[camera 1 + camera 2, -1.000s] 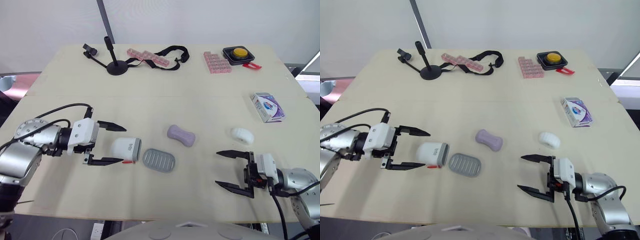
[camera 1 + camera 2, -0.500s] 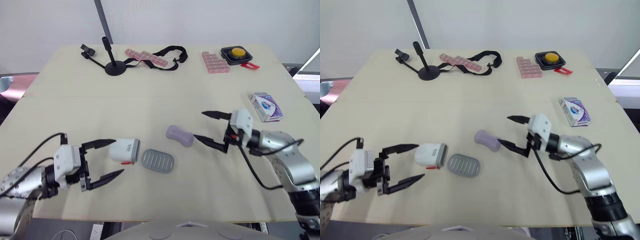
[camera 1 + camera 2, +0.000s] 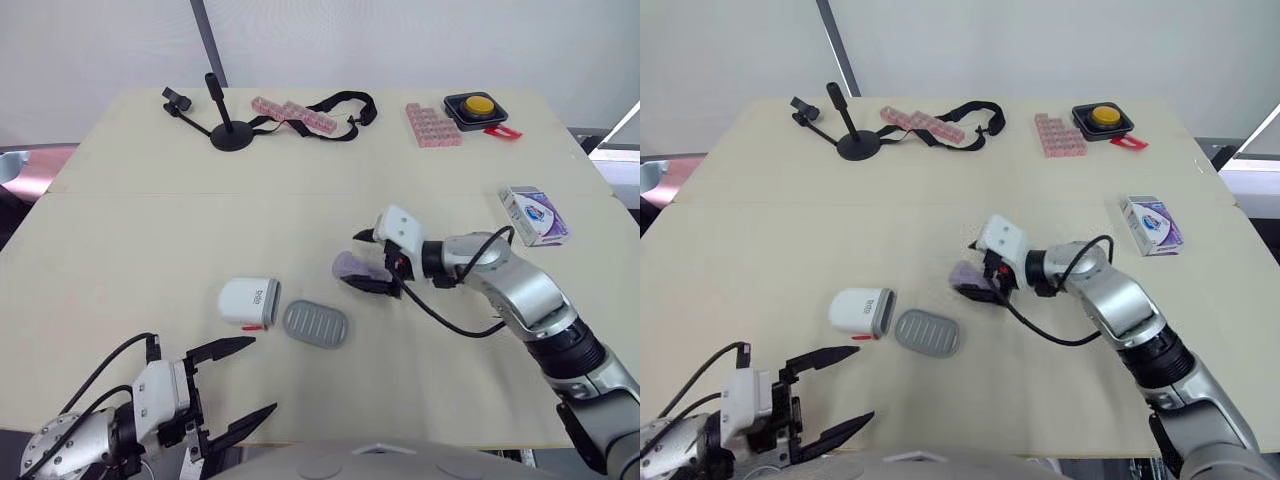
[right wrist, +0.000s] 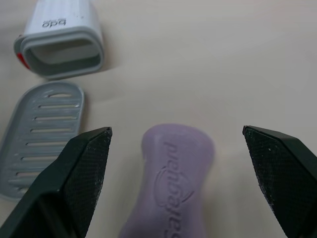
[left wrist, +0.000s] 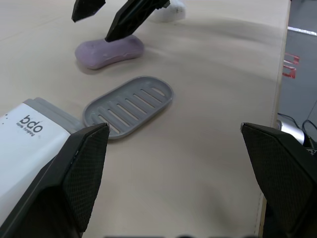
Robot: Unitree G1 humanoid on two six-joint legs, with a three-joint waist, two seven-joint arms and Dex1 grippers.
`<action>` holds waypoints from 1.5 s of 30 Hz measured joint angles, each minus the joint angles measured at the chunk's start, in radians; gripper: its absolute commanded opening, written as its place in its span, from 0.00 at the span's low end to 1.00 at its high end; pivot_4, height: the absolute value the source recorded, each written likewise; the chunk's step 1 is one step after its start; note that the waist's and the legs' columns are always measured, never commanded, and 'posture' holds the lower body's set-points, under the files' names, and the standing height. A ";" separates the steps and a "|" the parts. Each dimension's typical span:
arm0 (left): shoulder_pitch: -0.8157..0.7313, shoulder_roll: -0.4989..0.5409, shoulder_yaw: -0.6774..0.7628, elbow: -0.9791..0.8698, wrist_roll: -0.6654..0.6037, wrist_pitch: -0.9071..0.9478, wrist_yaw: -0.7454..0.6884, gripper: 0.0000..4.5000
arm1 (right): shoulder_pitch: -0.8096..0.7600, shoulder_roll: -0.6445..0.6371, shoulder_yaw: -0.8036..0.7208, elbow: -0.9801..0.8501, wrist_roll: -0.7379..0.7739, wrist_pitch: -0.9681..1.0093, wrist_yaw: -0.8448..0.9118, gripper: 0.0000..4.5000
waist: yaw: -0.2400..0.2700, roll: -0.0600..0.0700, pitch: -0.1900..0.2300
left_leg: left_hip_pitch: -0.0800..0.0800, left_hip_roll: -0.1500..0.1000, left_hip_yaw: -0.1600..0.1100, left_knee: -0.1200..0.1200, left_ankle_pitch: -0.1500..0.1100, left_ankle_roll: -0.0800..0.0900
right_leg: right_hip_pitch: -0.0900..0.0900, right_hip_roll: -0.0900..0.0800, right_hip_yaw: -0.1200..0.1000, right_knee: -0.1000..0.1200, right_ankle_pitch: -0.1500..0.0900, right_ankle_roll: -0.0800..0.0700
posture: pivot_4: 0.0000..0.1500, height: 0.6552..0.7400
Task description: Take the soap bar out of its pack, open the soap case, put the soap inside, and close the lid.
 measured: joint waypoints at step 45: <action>-0.056 0.046 -0.048 0.053 0.032 -0.023 0.097 1.00 | -0.119 0.035 0.163 -0.143 0.003 0.296 0.009 0.45 | 0.000 0.000 0.000 | 0.009 0.000 0.001 -0.004 0.001 -0.002 | 0.008 0.000 0.001 -0.001 0.000 0.000 | 1.00 0.72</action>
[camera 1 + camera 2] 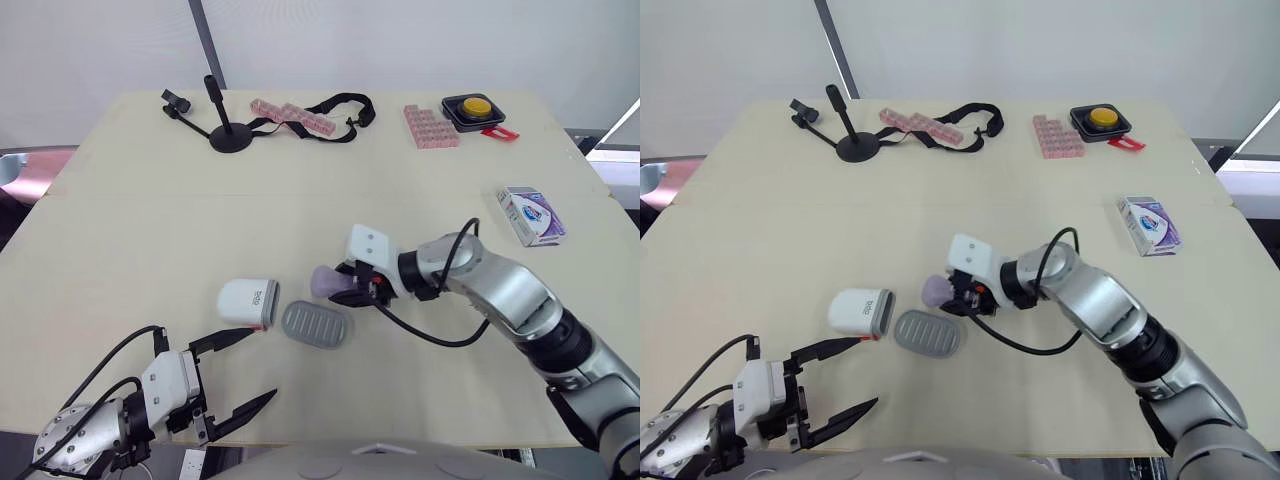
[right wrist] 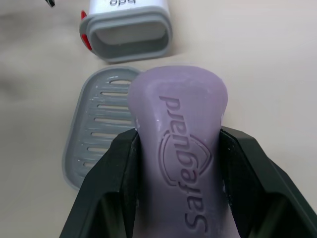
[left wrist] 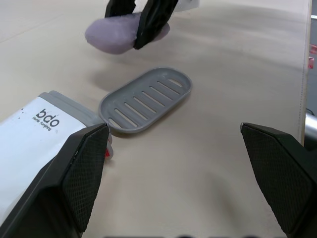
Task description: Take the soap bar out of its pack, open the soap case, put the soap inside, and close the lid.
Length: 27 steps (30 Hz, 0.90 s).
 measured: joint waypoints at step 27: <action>-0.014 0.000 0.000 0.040 0.000 -0.004 -0.004 1.00 | -0.061 0.110 0.168 -0.061 0.009 0.189 -0.155 0.99 | 0.000 0.000 0.000 | 0.001 0.000 0.000 -0.002 0.001 -0.002 | 0.000 0.000 -0.001 0.000 0.000 0.000 | 1.00 0.72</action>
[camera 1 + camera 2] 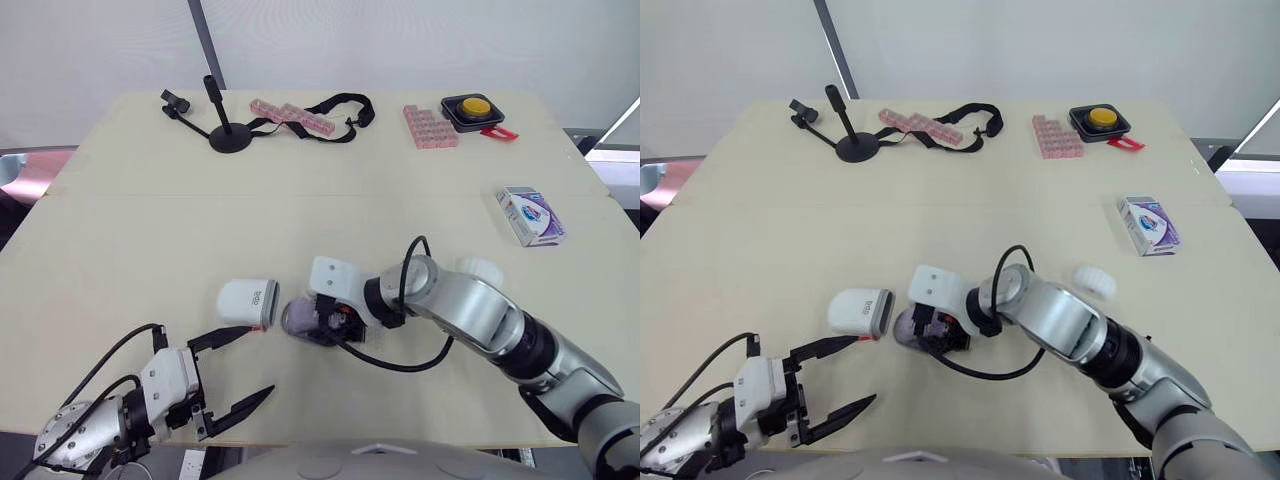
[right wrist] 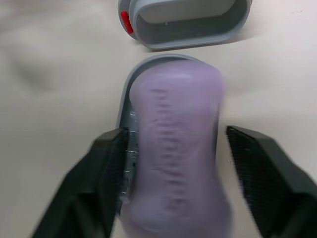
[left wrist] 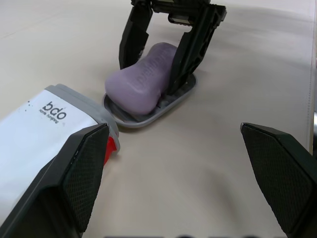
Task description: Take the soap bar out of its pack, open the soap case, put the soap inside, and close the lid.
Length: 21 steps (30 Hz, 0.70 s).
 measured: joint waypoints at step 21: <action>-0.109 0.041 0.009 0.048 0.000 -0.029 -0.019 1.00 | 0.499 -0.059 -0.530 0.075 0.177 -0.744 0.361 1.00 | 0.013 -0.004 -0.002 | -0.001 0.000 0.000 0.000 0.000 0.001 | 0.001 -0.001 0.000 -0.001 0.000 0.000 | 1.00 0.72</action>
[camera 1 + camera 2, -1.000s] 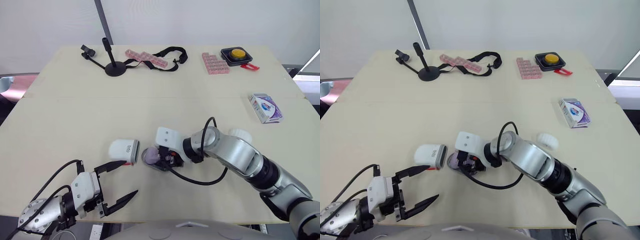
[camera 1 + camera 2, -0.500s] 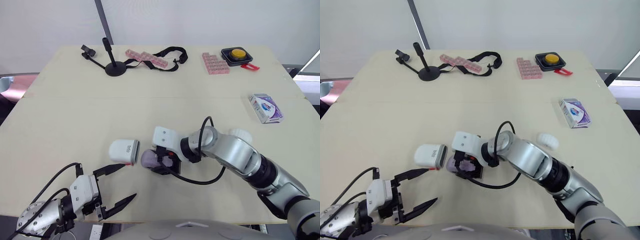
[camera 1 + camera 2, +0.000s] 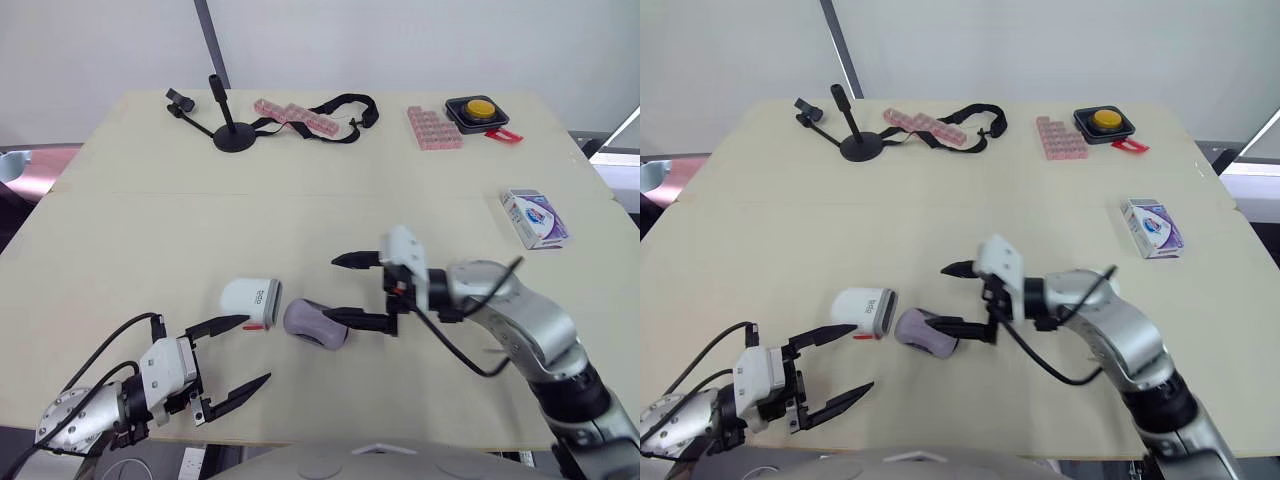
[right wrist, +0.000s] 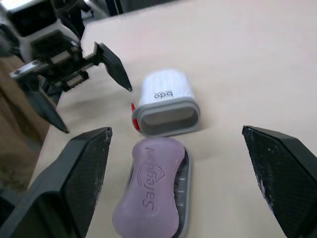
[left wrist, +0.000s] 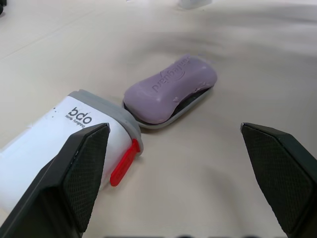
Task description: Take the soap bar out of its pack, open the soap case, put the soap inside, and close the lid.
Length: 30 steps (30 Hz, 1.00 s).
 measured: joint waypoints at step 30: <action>-0.625 0.285 -0.113 0.401 0.005 0.111 -0.402 1.00 | 0.171 -0.087 -0.049 0.296 -0.061 -0.588 0.278 1.00 | -0.017 -0.001 -0.001 | -0.005 -0.001 -0.002 0.006 0.001 0.006 | -0.006 -0.001 -0.002 0.009 -0.001 -0.003 | 1.00 0.72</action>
